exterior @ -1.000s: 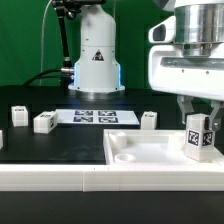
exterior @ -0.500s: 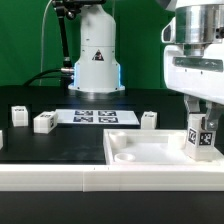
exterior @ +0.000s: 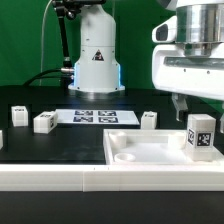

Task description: Assemble one leg

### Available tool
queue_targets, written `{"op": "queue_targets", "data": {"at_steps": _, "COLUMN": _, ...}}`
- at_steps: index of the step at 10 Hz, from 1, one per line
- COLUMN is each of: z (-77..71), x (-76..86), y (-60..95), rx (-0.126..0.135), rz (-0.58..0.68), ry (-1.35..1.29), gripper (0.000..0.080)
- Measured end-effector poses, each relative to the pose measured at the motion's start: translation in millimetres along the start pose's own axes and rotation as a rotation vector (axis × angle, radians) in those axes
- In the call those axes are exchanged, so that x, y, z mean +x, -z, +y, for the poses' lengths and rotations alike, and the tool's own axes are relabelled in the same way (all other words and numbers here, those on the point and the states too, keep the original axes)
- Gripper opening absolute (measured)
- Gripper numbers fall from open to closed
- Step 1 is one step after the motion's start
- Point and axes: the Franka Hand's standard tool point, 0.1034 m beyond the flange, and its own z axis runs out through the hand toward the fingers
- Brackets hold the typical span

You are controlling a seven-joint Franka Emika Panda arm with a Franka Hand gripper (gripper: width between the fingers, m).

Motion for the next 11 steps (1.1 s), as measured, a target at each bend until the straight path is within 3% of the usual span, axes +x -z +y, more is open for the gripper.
{"op": "queue_targets", "data": {"at_steps": 2, "z": -0.7, "x": -0.7, "y": -3.2, "rx": -0.031, "rz": 0.015, "ry": 0.327, "gripper": 0.0648}}
{"op": "queue_targets", "data": {"at_steps": 3, "z": -0.7, "x": 2.4, "y": -3.3, "rx": -0.031, "rz": 0.01, "ry": 0.394, "gripper": 0.0648}}
{"op": "queue_targets", "data": {"at_steps": 5, "z": -1.0, "x": 3.9, "y": -2.1, "rx": -0.057, "rz": 0.024, "ry": 0.65, "gripper": 0.0648}}
{"op": "queue_targets", "data": {"at_steps": 11, "z": -0.8, "x": 4.8, "y": -2.3, "rx": -0.063, "rz": 0.021, "ry": 0.991, "gripper": 0.0645}}
